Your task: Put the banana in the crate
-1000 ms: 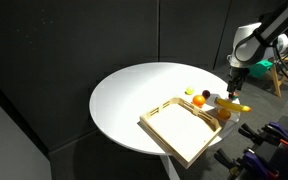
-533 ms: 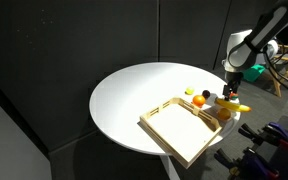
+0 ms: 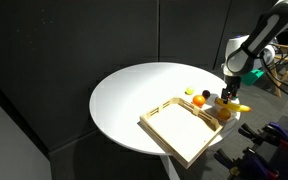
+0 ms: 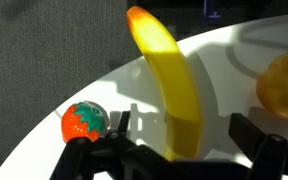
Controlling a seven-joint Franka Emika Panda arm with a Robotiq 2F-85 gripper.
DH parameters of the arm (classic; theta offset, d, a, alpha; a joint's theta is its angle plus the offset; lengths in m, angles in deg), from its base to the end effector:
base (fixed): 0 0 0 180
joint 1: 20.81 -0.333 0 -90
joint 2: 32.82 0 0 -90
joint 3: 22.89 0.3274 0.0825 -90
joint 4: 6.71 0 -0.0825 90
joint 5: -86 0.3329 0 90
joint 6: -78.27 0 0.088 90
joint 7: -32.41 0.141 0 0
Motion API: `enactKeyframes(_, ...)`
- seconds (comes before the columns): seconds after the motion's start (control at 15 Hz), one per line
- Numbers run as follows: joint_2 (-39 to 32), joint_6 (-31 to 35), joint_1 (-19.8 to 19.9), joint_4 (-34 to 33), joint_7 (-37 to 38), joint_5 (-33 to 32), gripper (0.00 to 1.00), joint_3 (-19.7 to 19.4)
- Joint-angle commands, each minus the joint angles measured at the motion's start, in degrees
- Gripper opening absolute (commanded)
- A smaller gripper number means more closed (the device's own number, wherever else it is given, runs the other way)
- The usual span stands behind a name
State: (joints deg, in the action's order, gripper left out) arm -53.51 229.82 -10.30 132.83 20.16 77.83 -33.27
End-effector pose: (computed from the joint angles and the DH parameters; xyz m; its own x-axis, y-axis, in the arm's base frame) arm 0.4188 -0.1636 0.1747 0.9841 -0.0200 -0.1764 -0.0067 -0.9971 0.0760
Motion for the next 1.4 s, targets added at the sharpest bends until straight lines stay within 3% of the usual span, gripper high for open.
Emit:
enactKeyframes(0.0, -1.1, 1.1, 0.7, -0.6, 1.0, 0.5, 1.00, 0.3)
enactKeyframes(1.27, -4.7, 2.8, 1.9, -2.7, 0.2, 1.1, 1.00, 1.2)
enactKeyframes(1.33, -4.9, 2.8, 1.8, -2.8, 0.3, 1.0, 0.75, 1.1)
